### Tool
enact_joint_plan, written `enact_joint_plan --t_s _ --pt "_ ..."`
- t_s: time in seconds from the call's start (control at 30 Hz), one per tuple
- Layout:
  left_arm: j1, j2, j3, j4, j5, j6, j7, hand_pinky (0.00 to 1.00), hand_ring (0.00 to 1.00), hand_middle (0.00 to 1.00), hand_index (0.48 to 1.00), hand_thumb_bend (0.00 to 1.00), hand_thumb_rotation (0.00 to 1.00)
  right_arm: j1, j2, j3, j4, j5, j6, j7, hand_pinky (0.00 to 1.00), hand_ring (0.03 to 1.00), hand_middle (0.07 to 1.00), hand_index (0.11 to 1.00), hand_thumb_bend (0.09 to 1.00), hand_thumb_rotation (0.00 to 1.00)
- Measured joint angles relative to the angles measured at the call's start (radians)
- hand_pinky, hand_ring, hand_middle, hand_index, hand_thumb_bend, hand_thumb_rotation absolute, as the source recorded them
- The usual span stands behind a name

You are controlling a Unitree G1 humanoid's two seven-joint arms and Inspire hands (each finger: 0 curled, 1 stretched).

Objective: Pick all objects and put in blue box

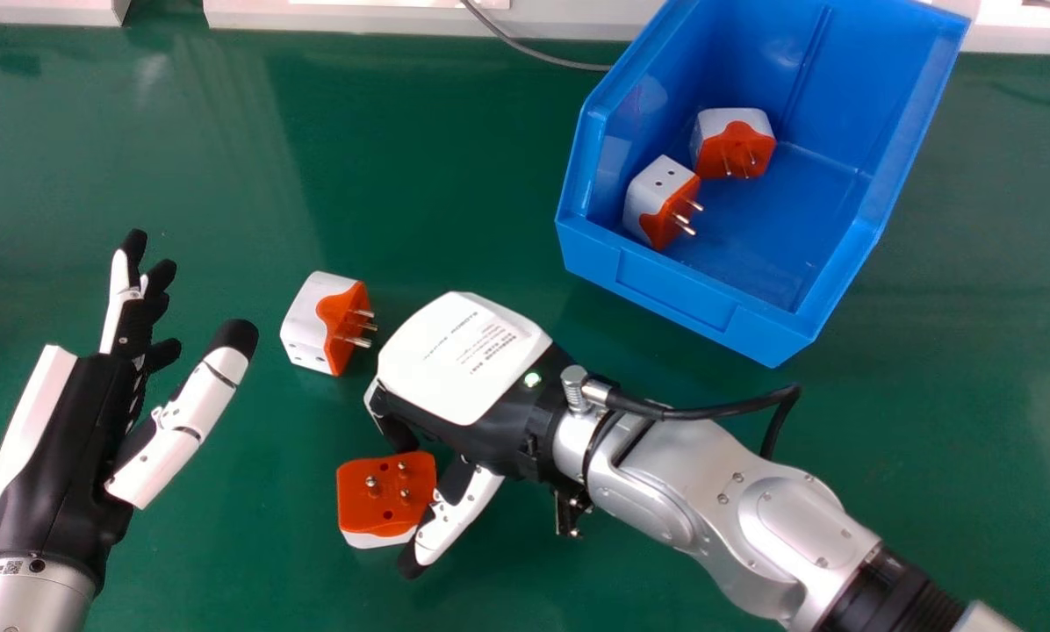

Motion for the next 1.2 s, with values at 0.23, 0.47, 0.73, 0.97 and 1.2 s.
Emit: enact_joint_plan --t_s 0.23,0.47,0.73,0.97,1.2 --pt "0.0 -0.004 -0.006 -0.008 0.0 0.015 0.002 0.94 0.99 1.0 1.0 0.47 0.72 0.0 0.003 0.032 -0.002 -0.034 0.018 0.034 0.36 0.432 0.532 0.539 0.742 0.63" --pt "-0.004 -0.013 -0.021 -0.021 0.008 0.019 0.006 0.92 0.98 1.0 1.0 0.48 0.72 -0.005 0.046 0.064 0.046 -0.075 0.057 0.014 0.32 0.39 0.499 0.522 0.72 0.61" --pt "-0.006 -0.02 -0.026 -0.028 0.011 0.022 0.007 0.92 0.99 1.0 1.0 0.5 0.76 -0.031 0.108 0.112 0.121 -0.141 0.128 -0.035 0.21 0.292 0.413 0.48 0.669 0.59" --pt "-0.006 -0.026 -0.031 -0.037 0.016 0.023 0.007 0.9 0.96 1.0 1.0 0.49 0.74 -0.037 0.141 0.098 0.167 -0.09 0.157 -0.046 0.14 0.21 0.287 0.376 0.483 0.38" --pt "-0.008 -0.029 -0.033 -0.036 0.015 0.022 0.007 0.9 0.97 1.0 1.0 0.49 0.74 -0.084 0.109 0.07 0.202 0.004 0.05 -0.036 0.05 0.111 0.187 0.476 0.514 0.12"
